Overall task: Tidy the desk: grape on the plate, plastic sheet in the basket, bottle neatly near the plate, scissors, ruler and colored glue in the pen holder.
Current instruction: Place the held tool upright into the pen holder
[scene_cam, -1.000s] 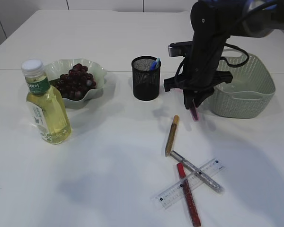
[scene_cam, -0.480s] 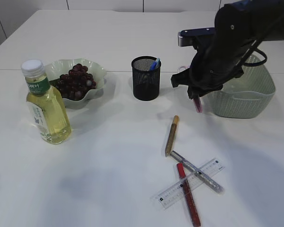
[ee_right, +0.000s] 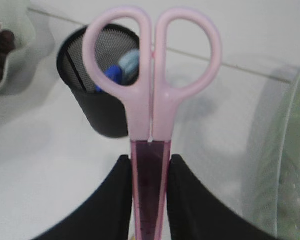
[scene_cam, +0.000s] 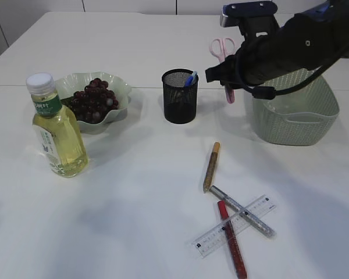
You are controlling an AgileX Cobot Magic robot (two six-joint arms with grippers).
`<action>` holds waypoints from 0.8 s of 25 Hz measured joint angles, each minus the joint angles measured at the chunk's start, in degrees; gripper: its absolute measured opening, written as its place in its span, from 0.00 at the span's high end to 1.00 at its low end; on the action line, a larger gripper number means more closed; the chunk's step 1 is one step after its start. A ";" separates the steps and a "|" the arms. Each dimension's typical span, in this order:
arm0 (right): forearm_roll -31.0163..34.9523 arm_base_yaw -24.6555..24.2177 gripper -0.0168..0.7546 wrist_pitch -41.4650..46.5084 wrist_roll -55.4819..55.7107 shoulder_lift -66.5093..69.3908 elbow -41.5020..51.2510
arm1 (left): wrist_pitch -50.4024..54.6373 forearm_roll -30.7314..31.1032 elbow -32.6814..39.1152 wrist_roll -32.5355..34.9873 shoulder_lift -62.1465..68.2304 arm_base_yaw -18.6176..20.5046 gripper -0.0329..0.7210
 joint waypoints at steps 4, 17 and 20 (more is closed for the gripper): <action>-0.36 0.00 0.74 -8.25 0.00 0.00 0.00 | -1.75 0.00 0.00 0.00 0.00 0.00 0.55; -1.19 0.21 0.74 -32.21 0.00 2.01 0.05 | -8.60 0.00 0.00 0.00 0.00 0.00 0.55; -2.01 1.07 0.74 -36.71 0.00 4.35 0.05 | -9.12 0.10 0.00 0.00 0.00 0.00 0.55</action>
